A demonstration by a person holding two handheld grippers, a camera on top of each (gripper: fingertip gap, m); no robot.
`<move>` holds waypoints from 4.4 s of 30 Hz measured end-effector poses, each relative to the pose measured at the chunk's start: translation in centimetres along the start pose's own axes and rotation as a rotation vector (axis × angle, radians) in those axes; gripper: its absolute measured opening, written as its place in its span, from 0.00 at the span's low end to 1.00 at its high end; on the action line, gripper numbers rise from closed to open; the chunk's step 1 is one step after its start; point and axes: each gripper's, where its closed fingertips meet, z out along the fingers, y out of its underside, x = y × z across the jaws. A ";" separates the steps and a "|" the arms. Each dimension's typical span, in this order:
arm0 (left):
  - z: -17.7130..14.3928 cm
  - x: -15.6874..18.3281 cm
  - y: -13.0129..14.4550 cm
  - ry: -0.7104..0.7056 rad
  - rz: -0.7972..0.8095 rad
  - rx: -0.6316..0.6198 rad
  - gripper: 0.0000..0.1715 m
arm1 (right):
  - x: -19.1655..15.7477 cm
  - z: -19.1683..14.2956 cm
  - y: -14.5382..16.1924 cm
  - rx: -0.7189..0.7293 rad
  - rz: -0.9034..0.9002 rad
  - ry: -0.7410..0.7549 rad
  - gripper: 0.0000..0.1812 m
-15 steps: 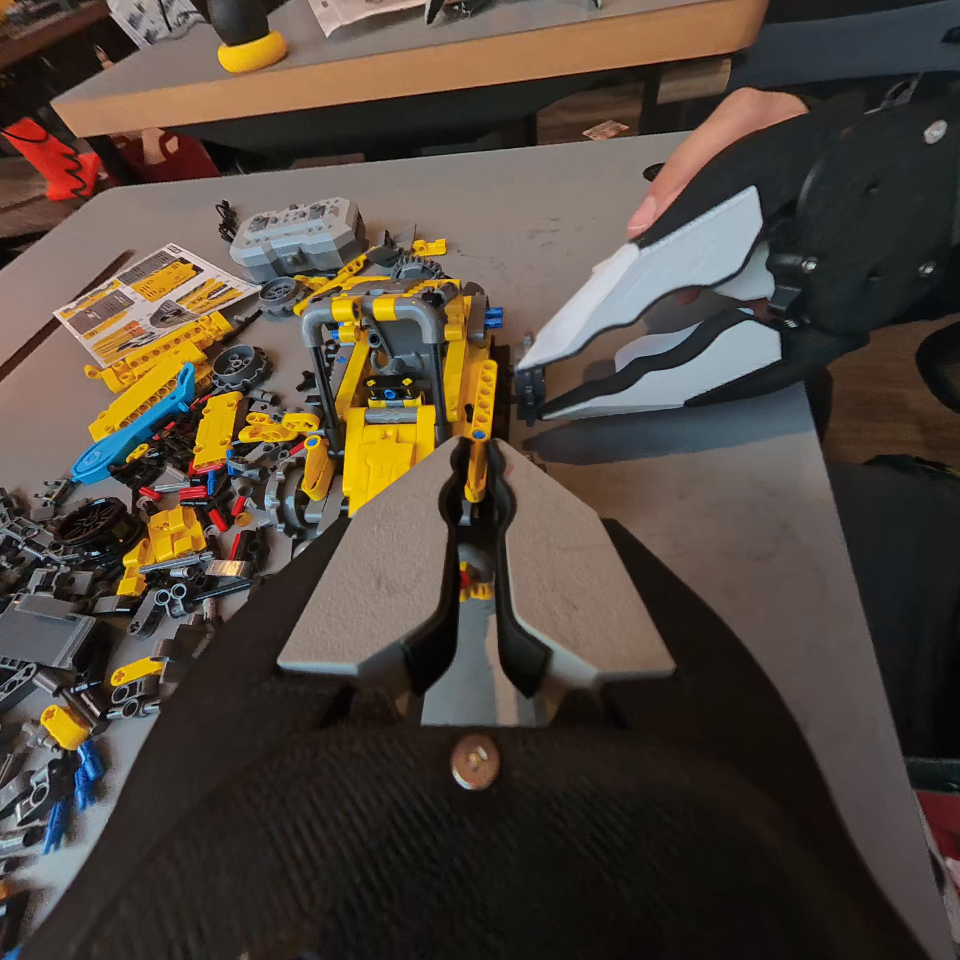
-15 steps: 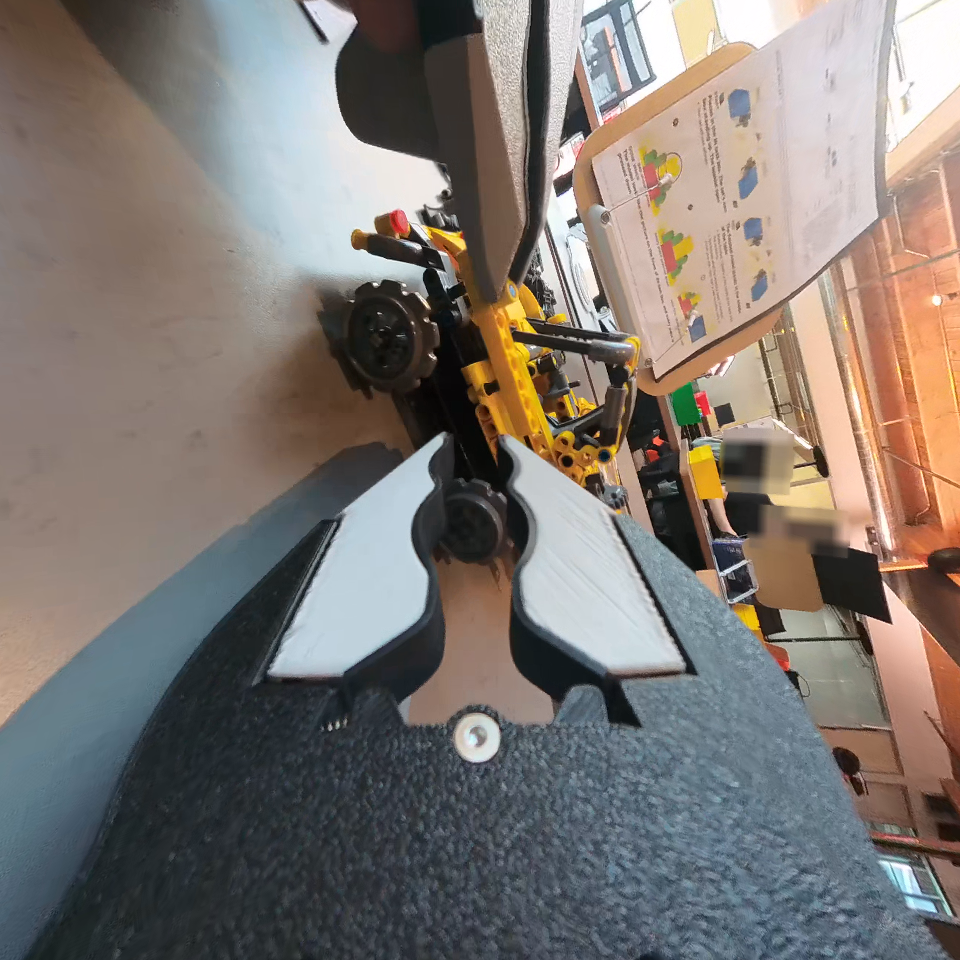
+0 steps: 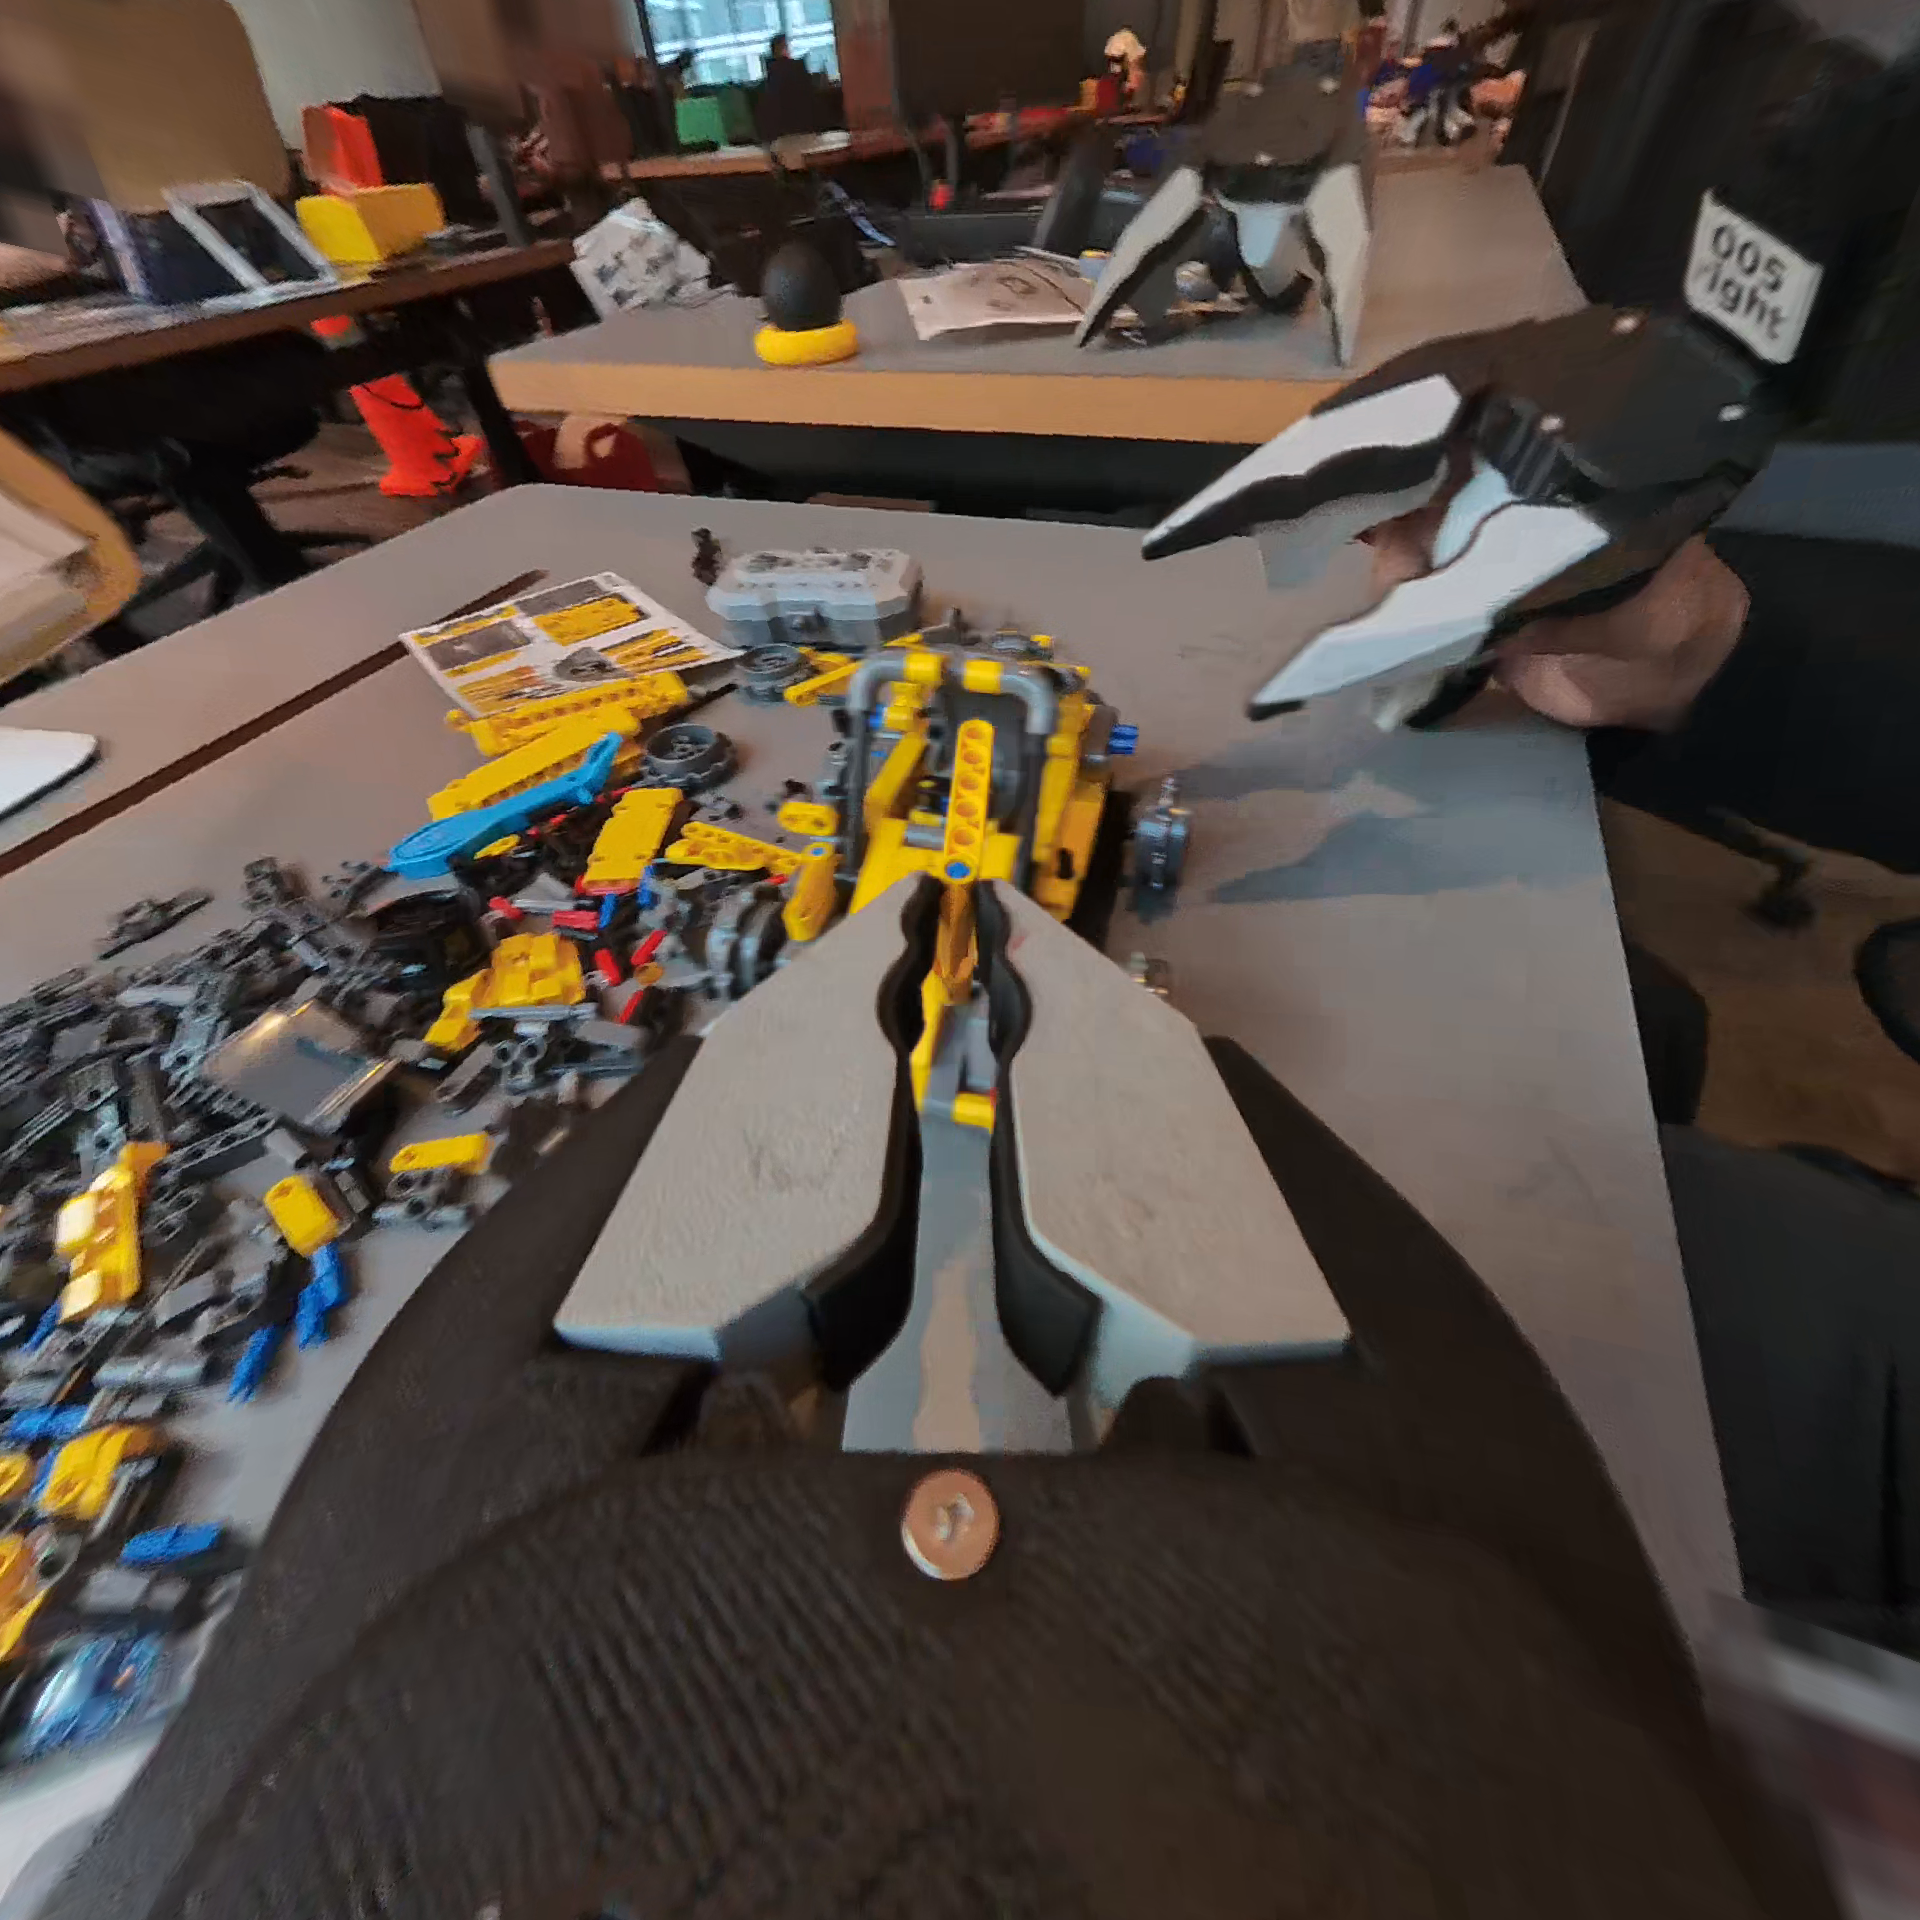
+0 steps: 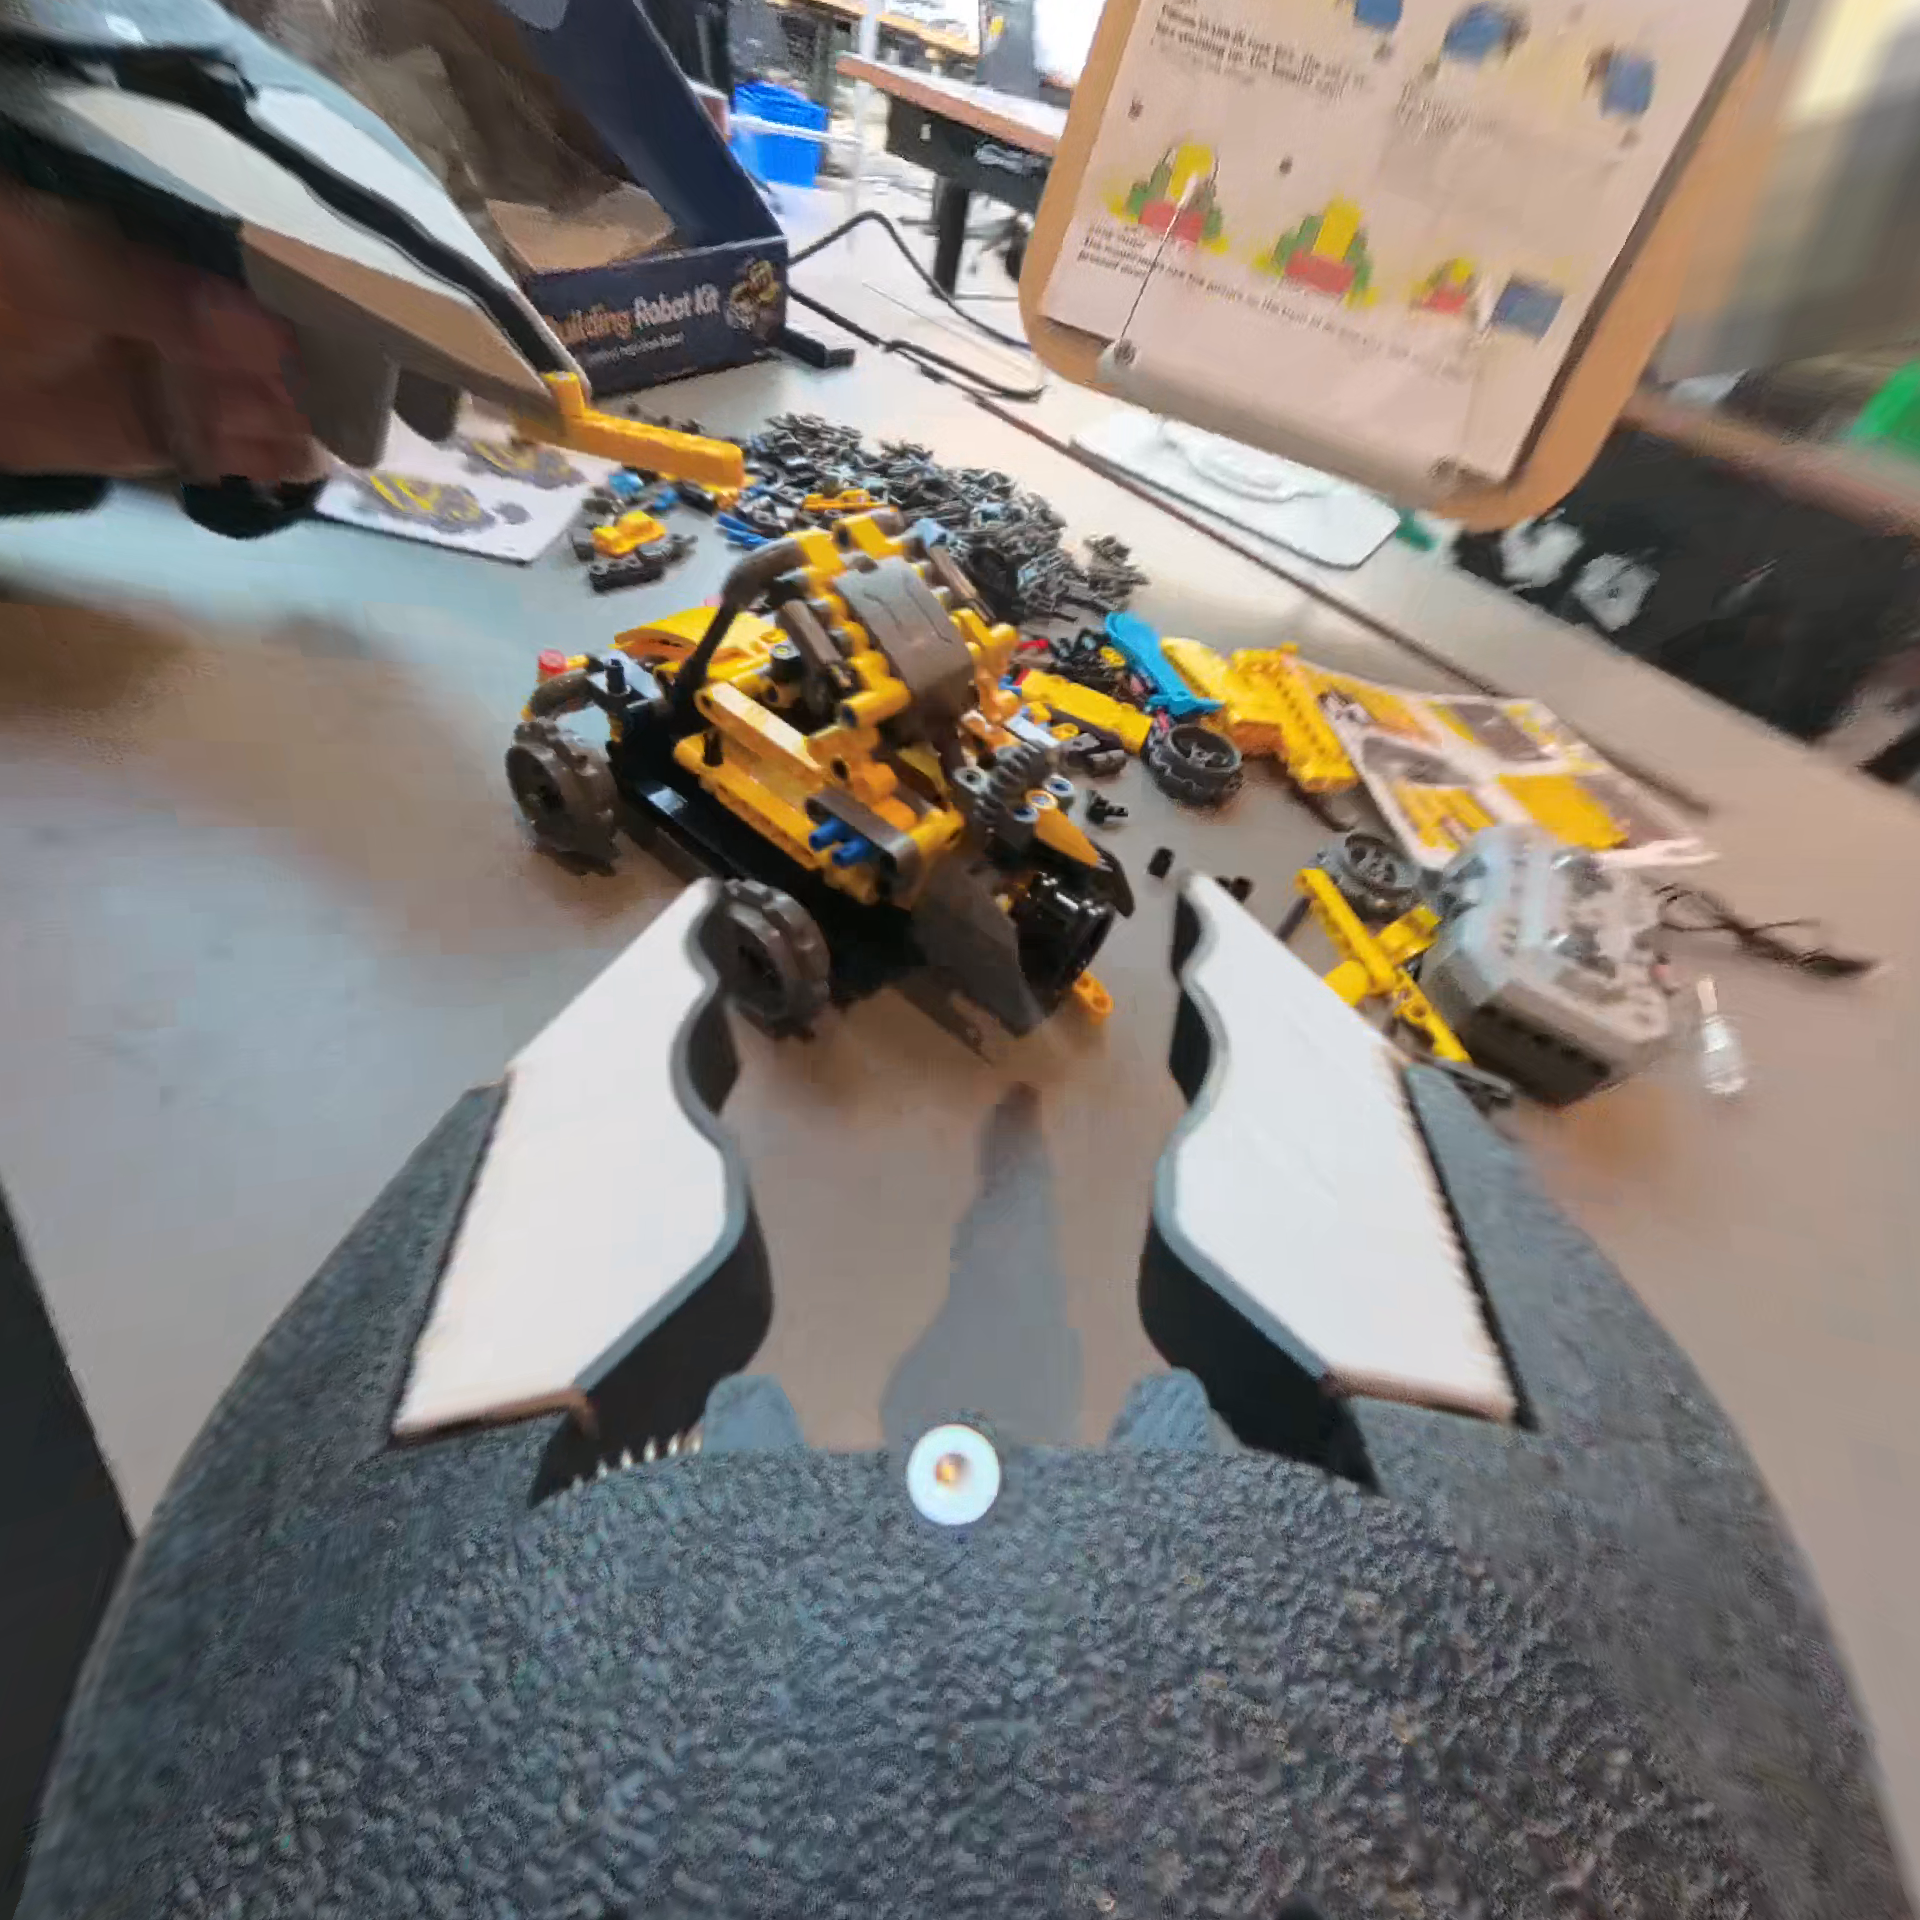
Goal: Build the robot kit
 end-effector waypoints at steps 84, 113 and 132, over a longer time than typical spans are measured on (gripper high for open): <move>-6.4 6.6 1.3 0.197 -0.037 0.072 0.02 | 3.4 -2.0 -0.9 0.186 0.111 0.021 0.00; -2.8 11.9 -1.3 0.205 -0.031 -0.004 0.02 | -3.0 -7.6 2.4 -0.409 0.046 0.281 0.39; 0.1 12.2 0.7 0.164 0.191 -0.151 0.01 | -10.2 -4.9 0.6 -0.262 -0.249 0.104 0.18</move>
